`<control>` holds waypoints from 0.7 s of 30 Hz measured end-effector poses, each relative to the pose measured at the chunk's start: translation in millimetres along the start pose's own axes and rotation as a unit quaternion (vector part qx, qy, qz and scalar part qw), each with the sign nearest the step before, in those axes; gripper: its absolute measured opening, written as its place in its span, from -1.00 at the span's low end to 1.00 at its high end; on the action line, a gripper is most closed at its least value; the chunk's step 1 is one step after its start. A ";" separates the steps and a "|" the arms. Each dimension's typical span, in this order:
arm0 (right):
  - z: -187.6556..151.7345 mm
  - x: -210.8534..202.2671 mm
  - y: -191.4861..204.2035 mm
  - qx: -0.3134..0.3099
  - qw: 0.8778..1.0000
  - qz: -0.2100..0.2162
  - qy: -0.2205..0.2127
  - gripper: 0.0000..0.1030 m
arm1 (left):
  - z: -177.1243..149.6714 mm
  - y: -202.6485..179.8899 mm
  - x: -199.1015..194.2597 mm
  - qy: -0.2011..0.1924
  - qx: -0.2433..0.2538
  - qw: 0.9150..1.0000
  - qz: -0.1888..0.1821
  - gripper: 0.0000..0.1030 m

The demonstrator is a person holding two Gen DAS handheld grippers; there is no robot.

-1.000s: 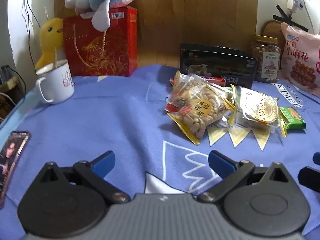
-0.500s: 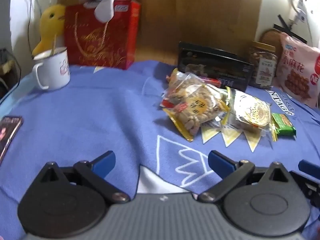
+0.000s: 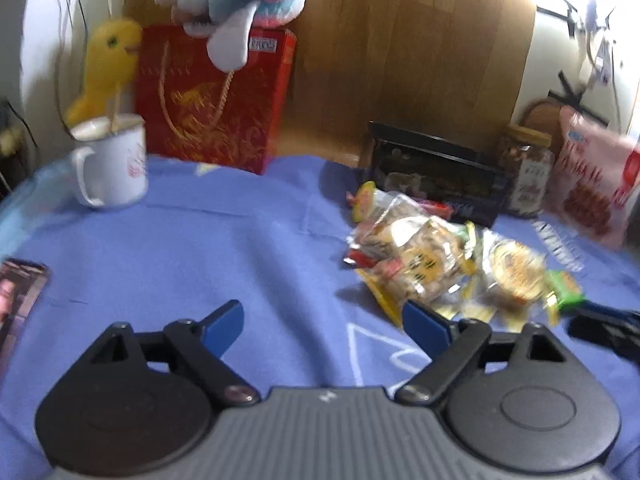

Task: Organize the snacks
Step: 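Move both grippers toward the yellow-edged peanut bag, then close both grippers together on the yellow-edged peanut bag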

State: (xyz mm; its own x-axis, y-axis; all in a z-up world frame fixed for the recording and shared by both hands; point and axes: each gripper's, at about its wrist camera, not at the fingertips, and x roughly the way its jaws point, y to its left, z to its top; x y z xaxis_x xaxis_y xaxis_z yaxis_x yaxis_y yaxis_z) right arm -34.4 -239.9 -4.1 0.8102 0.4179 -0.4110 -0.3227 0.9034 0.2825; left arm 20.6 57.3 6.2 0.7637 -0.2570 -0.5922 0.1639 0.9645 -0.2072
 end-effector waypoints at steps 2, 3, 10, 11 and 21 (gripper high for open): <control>20.6 16.0 -3.1 0.004 1.000 0.015 0.001 0.15 | 4.3 4.6 6.9 0.010 -0.020 0.999 -0.027 0.59; 30.7 26.1 -4.6 0.003 1.000 0.027 0.003 0.12 | 5.9 6.5 10.4 0.015 -0.030 0.999 -0.043 0.55; 64.0 103.9 -13.0 -0.005 0.994 0.080 0.071 0.03 | 12.3 14.7 45.1 0.049 -0.096 0.988 -0.111 0.34; 64.8 111.7 -15.8 0.002 0.993 0.088 0.083 0.03 | 13.0 16.2 50.4 0.053 -0.104 0.986 -0.116 0.24; 31.1 100.8 -17.5 0.052 0.981 0.120 0.145 -0.40 | 4.7 9.5 66.3 0.094 -0.124 0.972 -0.175 -0.39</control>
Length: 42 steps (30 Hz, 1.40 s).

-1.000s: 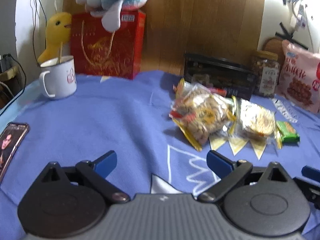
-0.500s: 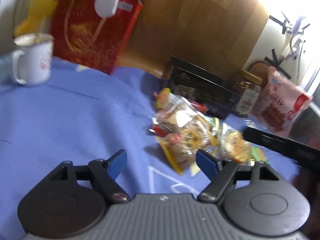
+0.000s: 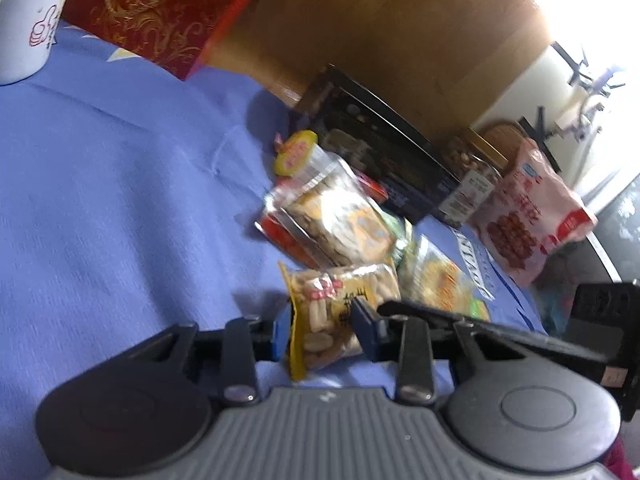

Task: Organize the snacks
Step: 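Close both grippers together on the yellow-edged peanut bag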

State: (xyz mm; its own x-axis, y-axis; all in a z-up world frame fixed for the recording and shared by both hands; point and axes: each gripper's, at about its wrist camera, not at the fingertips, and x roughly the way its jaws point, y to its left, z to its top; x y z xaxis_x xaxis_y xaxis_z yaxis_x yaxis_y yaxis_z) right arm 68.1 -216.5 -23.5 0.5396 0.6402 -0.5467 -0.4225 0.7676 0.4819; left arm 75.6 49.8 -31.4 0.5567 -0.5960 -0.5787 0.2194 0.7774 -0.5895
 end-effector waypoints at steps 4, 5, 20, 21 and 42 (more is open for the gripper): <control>-27.8 -34.1 -3.0 0.032 0.999 0.014 -0.006 -0.39 | -16.1 -15.1 -9.1 0.026 0.028 0.999 -0.018 -0.39; -32.7 -39.3 -2.8 0.039 0.999 0.016 -0.008 -0.39 | -21.0 -19.8 -9.6 0.033 0.035 0.999 -0.021 -0.39; -91.5 -98.8 1.1 0.033 0.996 -0.052 -0.058 -0.14 | -48.6 -66.3 -3.8 0.068 0.112 0.991 -0.032 -0.20; -92.0 -100.9 2.9 0.022 0.996 -0.059 -0.064 -0.03 | -46.2 -64.4 -7.9 0.060 0.109 0.992 -0.028 -0.13; -114.2 -91.2 19.8 -0.107 0.985 -0.119 -0.068 0.19 | -55.0 -72.5 6.2 0.090 0.109 0.989 -0.039 -0.02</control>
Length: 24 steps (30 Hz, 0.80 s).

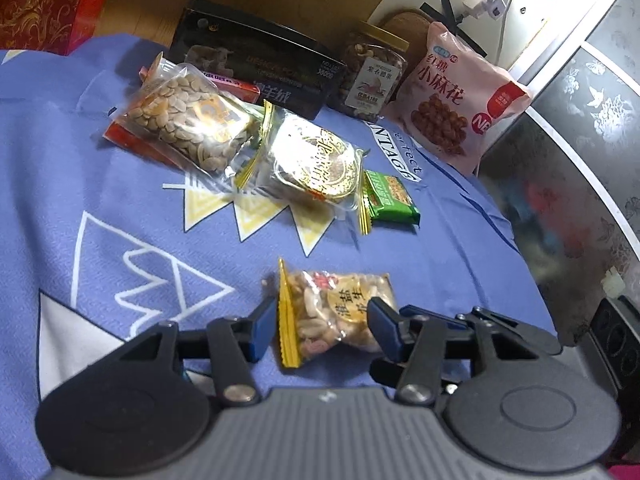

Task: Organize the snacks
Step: 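Close both grippers together on the yellow-edged peanut bag, then lift the peanut bag with both grippers into the silver tin and open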

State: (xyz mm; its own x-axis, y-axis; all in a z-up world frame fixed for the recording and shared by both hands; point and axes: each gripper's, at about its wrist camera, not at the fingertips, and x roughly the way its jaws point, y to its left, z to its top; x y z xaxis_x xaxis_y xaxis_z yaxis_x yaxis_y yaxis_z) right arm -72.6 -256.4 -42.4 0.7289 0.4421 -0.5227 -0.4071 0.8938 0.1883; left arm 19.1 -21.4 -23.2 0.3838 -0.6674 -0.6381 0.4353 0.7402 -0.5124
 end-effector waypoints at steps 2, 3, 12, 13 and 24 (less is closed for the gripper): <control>0.6 1.2 1.3 -0.002 1.000 -0.002 -0.001 0.19 | -0.1 1.1 -0.8 0.000 -0.002 1.000 -0.004 0.02; 1.1 2.0 1.2 -0.003 1.000 -0.002 -0.002 0.19 | -0.5 1.1 -0.8 0.000 -0.002 1.000 -0.005 0.02; 0.5 7.2 15.0 -0.028 0.999 -0.016 -0.009 0.14 | -3.2 1.2 -0.3 -0.004 0.010 1.000 -0.005 -0.32; 0.7 7.0 14.7 -0.027 0.999 -0.018 -0.010 0.09 | -3.0 2.4 -0.6 -0.003 0.008 1.000 -0.008 -0.34; 9.9 4.7 15.7 -0.010 1.000 -0.017 -0.025 -0.08 | 7.2 -3.7 -12.6 -0.016 0.022 1.000 -0.014 -0.49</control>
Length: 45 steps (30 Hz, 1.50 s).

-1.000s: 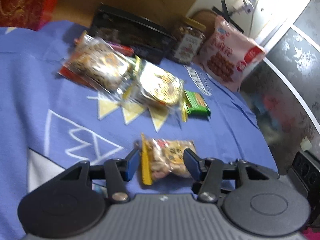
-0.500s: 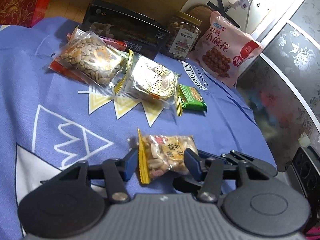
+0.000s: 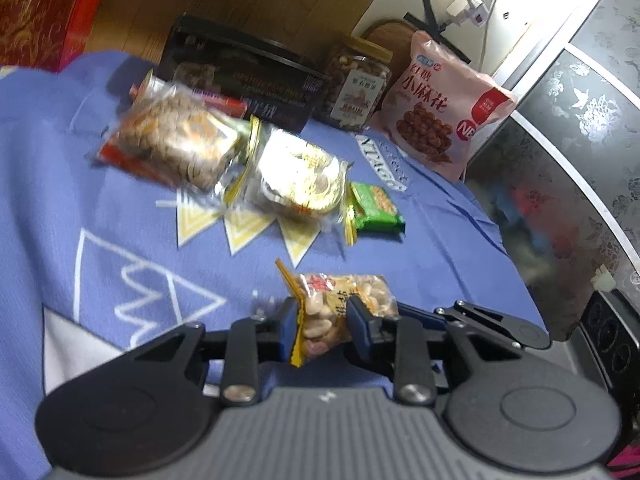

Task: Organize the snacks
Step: 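Lift the peanut bag with both grippers into the silver tin and open, then close both grippers on the clear mooncake bag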

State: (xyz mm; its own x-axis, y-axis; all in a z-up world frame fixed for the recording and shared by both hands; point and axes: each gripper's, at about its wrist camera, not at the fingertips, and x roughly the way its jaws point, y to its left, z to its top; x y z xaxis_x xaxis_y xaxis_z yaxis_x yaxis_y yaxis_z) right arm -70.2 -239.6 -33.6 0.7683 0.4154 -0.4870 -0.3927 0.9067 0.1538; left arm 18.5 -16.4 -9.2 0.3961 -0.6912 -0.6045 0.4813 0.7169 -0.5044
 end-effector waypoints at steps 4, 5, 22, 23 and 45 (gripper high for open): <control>19.6 -0.4 -6.4 0.012 1.000 0.005 -0.020 -0.08 | 23.2 -6.3 -8.5 -0.019 0.017 1.000 -0.003 -0.49; 25.9 0.3 -8.3 0.013 1.000 0.005 -0.026 -0.08 | 31.6 -8.1 -9.9 -0.024 0.022 0.999 -0.003 -0.49; 180.4 127.6 -81.9 0.005 0.999 -0.019 -0.031 -0.06 | 222.5 25.3 79.5 -0.091 0.023 0.994 0.060 -0.48; 182.5 135.6 -87.0 0.004 0.999 -0.023 -0.026 -0.04 | 226.3 30.0 87.3 -0.089 0.018 0.994 0.062 -0.47; 39.5 34.8 -94.3 0.107 0.993 0.054 0.004 0.12 | 90.7 12.2 79.5 -0.005 0.019 0.998 0.063 -0.06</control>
State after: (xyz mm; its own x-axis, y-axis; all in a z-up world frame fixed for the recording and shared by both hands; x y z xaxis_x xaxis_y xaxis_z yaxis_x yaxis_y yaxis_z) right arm 13.6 -307.7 -31.1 0.7234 0.5112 -0.4641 -0.3556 0.8520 0.3842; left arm 126.9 -70.8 -7.5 0.4630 -0.5973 -0.6549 0.4565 0.7940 -0.4015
